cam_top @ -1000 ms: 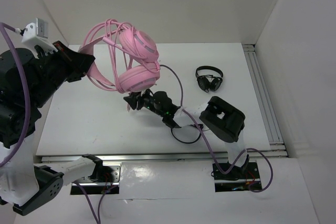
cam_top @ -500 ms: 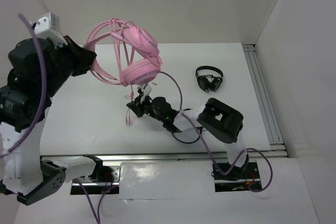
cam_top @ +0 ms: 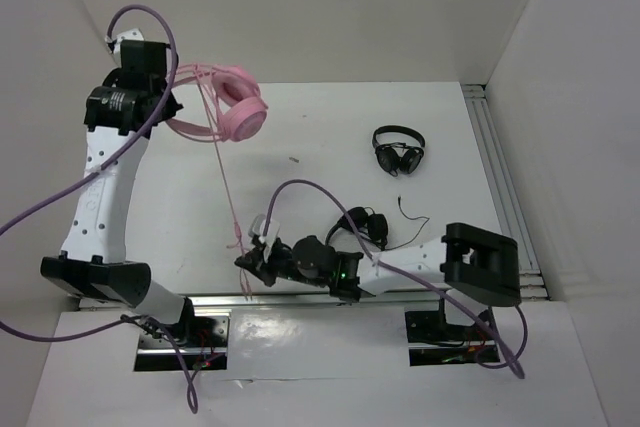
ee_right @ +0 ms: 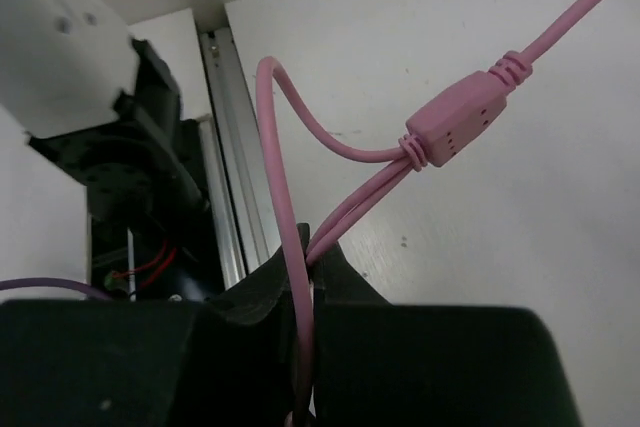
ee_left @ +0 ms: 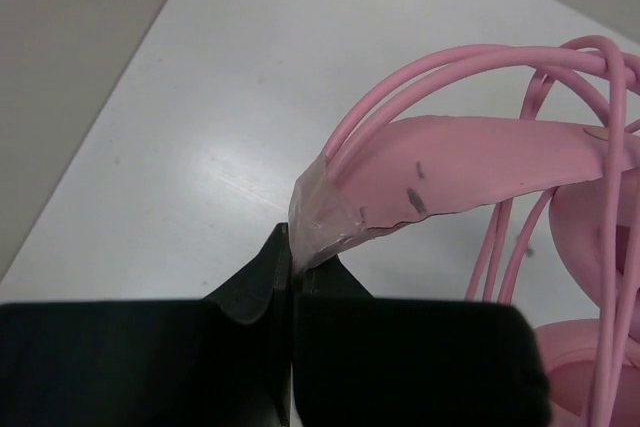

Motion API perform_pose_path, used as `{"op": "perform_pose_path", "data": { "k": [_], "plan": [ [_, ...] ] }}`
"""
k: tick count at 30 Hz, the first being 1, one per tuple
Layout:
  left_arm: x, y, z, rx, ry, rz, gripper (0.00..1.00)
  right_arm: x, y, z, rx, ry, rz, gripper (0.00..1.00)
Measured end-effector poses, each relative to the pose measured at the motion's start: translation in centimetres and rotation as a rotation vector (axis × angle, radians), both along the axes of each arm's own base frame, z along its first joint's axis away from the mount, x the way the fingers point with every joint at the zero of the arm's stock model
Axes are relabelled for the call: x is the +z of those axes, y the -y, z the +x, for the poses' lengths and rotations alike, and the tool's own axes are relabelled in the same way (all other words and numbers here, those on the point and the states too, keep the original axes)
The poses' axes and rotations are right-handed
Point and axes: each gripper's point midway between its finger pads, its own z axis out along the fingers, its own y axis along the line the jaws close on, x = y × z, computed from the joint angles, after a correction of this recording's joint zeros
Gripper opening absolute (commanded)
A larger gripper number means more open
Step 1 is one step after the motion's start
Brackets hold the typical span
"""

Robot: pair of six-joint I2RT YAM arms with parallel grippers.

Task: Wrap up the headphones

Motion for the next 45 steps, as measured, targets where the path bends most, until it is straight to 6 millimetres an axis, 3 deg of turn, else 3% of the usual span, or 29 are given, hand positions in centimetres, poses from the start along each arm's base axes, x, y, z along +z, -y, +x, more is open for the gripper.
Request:
{"op": "perform_pose_path", "data": {
  "k": [3, 7, 11, 15, 21, 26, 34, 40, 45],
  "plan": [
    [-3.0, -1.2, -1.0, 0.054, -0.085, 0.068, 0.00, 3.0, 0.0, -3.0, 0.018, 0.082, 0.002, 0.00],
    [-8.2, -1.8, -2.8, 0.087, -0.174, 0.157, 0.00, 5.0, 0.9, -4.3, -0.024, 0.194, -0.078, 0.00],
    [-13.2, -2.8, -5.7, 0.103, -0.233, 0.237, 0.00, 5.8, 2.2, -3.2, -0.121, 0.322, -0.211, 0.00],
    [-15.7, -2.4, -7.8, 0.029, -0.281, 0.305, 0.00, 7.7, 4.9, -0.6, -0.249, 0.475, -0.338, 0.00],
    [-16.1, 2.9, -7.5, -0.256, -0.239, 0.296, 0.00, 13.3, 7.3, 2.7, -0.384, 0.580, -0.349, 0.00],
    [-17.2, 7.9, -9.1, -0.531, -0.234, 0.254, 0.00, 16.6, 9.6, 7.2, -0.513, 0.637, -0.371, 0.00],
    [-15.9, 10.5, -11.5, -0.705, -0.178, 0.228, 0.00, 17.6, 11.4, 10.2, -0.577, 0.747, -0.448, 0.00],
    [-14.6, 12.4, -12.9, -0.830, -0.126, 0.198, 0.00, 16.4, 12.4, 13.0, -0.569, 0.727, -0.468, 0.00],
    [-12.1, 13.4, -13.9, -0.912, -0.079, 0.190, 0.00, 15.0, 12.9, 14.3, -0.544, 0.676, -0.490, 0.05]
  ]
}}
